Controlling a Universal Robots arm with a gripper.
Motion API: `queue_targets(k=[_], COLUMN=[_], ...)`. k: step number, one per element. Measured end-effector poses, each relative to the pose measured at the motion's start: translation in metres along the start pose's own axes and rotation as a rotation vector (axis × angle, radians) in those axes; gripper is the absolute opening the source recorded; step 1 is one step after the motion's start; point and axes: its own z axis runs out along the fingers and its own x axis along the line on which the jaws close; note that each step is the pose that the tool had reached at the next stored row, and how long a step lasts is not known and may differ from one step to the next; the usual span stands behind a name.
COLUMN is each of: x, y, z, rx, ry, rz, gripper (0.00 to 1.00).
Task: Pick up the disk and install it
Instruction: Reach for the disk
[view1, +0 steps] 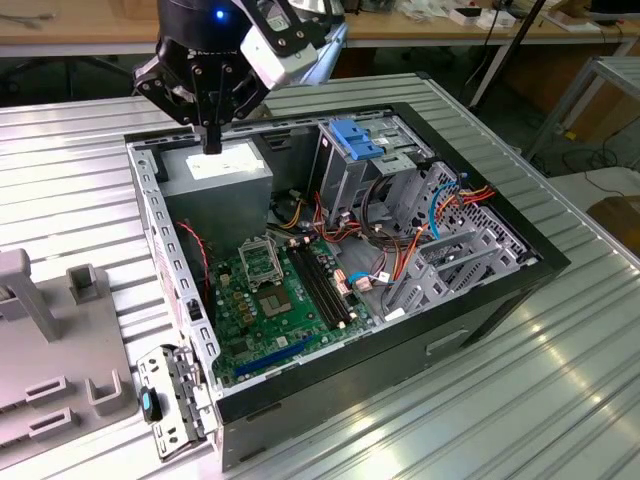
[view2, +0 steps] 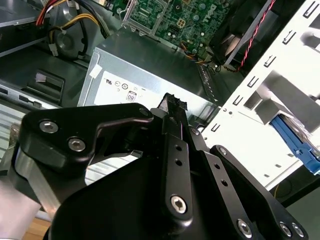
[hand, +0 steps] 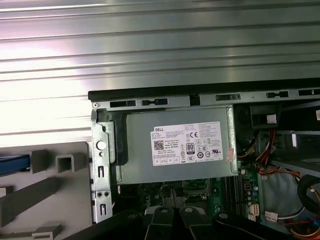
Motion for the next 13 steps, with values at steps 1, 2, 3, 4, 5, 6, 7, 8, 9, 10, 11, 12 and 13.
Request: queue_targets(k=[1,2,3,4,5,6,7,8,9,10,11,12,13], x=[0.0007,0.0013,0.0017,0.0024,0.0029,0.0036,0.0040,0.0044,0.0048,0.0052,0.0060,0.0069,0.0076], y=[0.0000,-0.0001,-0.0001,-0.0002,-0.0002,-0.0003,-0.0003,-0.0003,-0.0004,-0.0004,-0.0005,-0.0005,-0.0006], z=[0.0000,0.0000,0.0000,-0.0001,-0.0001,-0.0001,-0.0001,-0.0001,-0.0002,-0.0001,-0.0002,-0.0002,-0.0002], rx=[0.0000,0.0000,0.0000,0.0000,0.0000,0.0000,-0.0001,0.0000,0.0000,0.0000,0.0000,0.0000,0.0000], ry=[0.0000,0.0000,0.0000,0.0000,0.0000,0.0000,0.0000,0.0000,0.0000,0.0000,0.0000,0.0000,0.0001], rz=[0.000,0.000,0.000,0.000,0.000,0.000,0.000,0.000,0.000,0.000,0.000,0.000,0.000], gripper=[0.11,0.11,0.11,0.11,0.11,0.11,0.11,0.11,0.11,0.11,0.11,0.11,0.11])
